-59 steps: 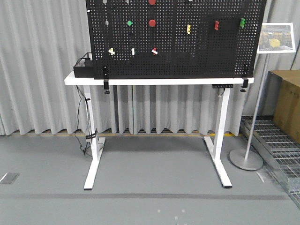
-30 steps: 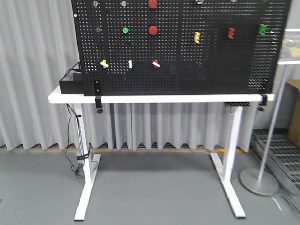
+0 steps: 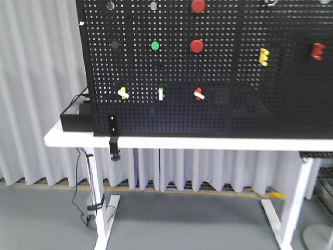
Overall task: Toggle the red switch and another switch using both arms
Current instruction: 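Drive the base forward up to the black pegboard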
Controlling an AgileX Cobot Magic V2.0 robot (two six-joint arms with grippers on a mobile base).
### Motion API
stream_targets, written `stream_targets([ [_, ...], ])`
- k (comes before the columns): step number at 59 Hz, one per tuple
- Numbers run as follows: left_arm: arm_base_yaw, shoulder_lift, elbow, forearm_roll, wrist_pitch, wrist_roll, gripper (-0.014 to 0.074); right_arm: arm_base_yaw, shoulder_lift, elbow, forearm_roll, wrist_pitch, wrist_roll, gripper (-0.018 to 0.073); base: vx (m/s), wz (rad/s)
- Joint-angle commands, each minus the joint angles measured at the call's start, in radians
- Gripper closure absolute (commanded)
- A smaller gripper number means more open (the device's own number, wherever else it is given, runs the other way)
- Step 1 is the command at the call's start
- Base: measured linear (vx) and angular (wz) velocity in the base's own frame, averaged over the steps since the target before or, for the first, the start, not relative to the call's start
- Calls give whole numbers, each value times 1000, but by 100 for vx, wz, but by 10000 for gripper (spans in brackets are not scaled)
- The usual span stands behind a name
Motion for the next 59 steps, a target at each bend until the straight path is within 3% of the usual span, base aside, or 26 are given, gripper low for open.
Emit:
stream_targets([
  [1, 0, -19, 20, -2, -75, -2, 594, -7, -10, 5, -7, -82, -4, 565, 52, 7],
  [59, 0, -19, 20, -2, -75, -2, 594, -7, -10, 5, -7, -82, -4, 565, 45, -3],
])
